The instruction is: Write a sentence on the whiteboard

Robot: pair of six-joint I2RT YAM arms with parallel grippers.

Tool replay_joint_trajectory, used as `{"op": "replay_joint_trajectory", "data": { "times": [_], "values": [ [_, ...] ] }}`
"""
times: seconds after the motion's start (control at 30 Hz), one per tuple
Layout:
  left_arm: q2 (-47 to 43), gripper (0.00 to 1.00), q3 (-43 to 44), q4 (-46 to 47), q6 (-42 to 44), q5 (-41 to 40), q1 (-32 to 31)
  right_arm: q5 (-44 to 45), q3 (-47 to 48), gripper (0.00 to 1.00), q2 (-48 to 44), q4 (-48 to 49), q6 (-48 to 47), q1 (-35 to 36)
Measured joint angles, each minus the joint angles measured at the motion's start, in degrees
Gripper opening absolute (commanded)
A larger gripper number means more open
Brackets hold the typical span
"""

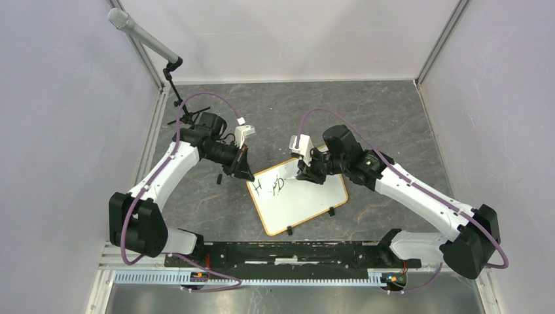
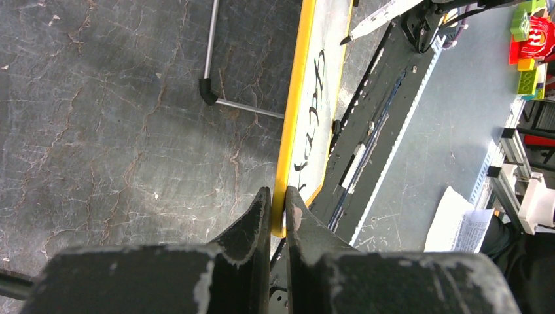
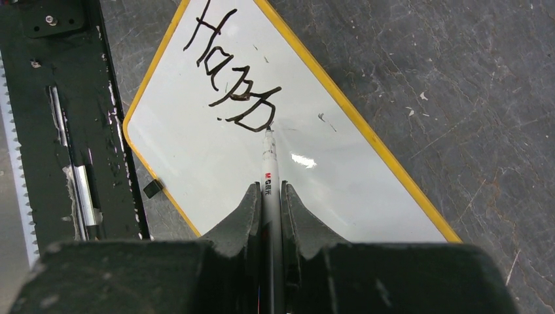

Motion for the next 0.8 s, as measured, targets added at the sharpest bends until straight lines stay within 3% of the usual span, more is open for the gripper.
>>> {"op": "replay_joint_trajectory", "data": {
  "times": [0.8],
  "values": [
    [0.00,0.02,0.00,-0.02,0.00,-0.09,-0.11,3.34,0.00,0.00,1.88,0.68,-0.11,1.03]
  ]
}}
